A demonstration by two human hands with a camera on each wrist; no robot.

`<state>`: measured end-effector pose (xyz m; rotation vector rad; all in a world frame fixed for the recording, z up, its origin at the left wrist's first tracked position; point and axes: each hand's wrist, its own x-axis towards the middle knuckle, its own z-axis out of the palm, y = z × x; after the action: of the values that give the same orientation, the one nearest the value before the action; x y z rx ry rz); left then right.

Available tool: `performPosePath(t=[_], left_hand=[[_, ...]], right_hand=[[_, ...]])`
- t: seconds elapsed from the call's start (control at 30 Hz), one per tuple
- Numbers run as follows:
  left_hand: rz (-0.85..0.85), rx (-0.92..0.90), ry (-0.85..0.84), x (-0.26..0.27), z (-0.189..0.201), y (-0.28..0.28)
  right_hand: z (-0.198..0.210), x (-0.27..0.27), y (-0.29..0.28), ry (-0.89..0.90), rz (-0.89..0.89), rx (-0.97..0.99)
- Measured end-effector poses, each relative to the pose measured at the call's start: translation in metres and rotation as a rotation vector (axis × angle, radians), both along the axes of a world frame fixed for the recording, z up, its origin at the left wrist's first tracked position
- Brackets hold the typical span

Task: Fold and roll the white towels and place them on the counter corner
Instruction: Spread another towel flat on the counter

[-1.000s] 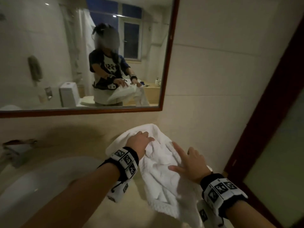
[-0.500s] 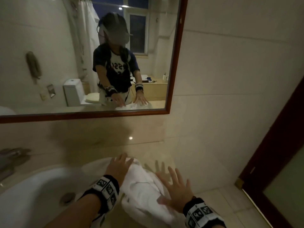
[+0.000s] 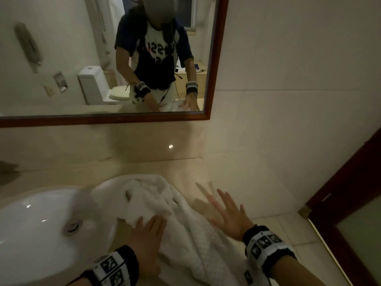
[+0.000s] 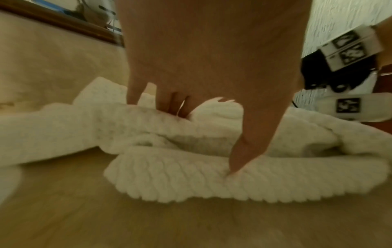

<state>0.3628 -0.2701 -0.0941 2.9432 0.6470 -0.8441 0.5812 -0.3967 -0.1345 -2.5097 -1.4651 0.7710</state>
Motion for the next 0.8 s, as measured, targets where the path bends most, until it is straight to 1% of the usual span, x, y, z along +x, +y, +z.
performPosePath(t=[0.07,0.1,0.13,0.17,0.2,0.23,0.27,0.3,0.4,0.47,0.5,0.57,0.6,0.67,0.73,0.77,0.8], left_hand=[[0.065,0.014,0.037,0.004,-0.018,-0.004],[0.091,0.039,-0.017,0.004,-0.025,-0.003],[0.113,0.030,0.005,0.005,-0.030,-0.002],[0.080,0.060,0.005,0.007,-0.042,0.001],[0.073,0.129,-0.104,0.011,-0.054,0.004],[0.046,0.179,-0.240,0.015,-0.067,0.009],[0.017,0.214,-0.288,0.017,-0.076,0.015],[0.015,0.238,-0.300,0.019,-0.075,0.018],[-0.028,0.297,-0.273,0.011,-0.056,0.027],[-0.056,0.363,-0.281,0.001,-0.044,0.036],[-0.073,0.404,-0.278,-0.005,-0.042,0.043],[-0.083,0.502,-0.264,-0.017,-0.042,0.057],[-0.048,0.516,-0.241,-0.021,-0.045,0.063],[0.067,0.473,-0.184,-0.023,-0.040,0.064],[0.152,0.426,-0.032,-0.021,-0.025,0.049],[0.208,0.420,0.013,-0.020,-0.022,0.045],[0.223,0.468,0.059,-0.022,-0.025,0.044]], right_hand=[[0.003,0.023,-0.008,0.244,-0.192,0.106],[0.007,0.032,-0.012,0.362,-0.287,0.173],[0.012,0.039,-0.016,0.459,-0.359,0.239],[0.017,0.043,-0.019,0.552,-0.407,0.275],[0.022,0.044,-0.022,0.626,-0.435,0.290],[0.024,0.043,-0.024,0.669,-0.421,0.289],[0.024,0.042,-0.025,0.659,-0.383,0.274],[0.019,0.041,-0.024,0.614,-0.314,0.260],[0.003,0.030,-0.020,0.343,-0.060,0.176],[-0.002,0.021,-0.019,0.147,0.105,0.101],[-0.005,0.013,-0.018,0.082,0.187,0.061],[-0.010,-0.009,-0.015,0.046,0.322,0.005],[-0.010,-0.021,-0.011,0.054,0.370,-0.033],[-0.017,-0.040,-0.003,0.063,0.382,-0.073],[-0.018,-0.054,0.001,0.050,0.319,-0.004],[-0.016,-0.060,0.004,0.052,0.271,0.031],[-0.009,-0.065,0.004,0.092,0.223,0.082]])
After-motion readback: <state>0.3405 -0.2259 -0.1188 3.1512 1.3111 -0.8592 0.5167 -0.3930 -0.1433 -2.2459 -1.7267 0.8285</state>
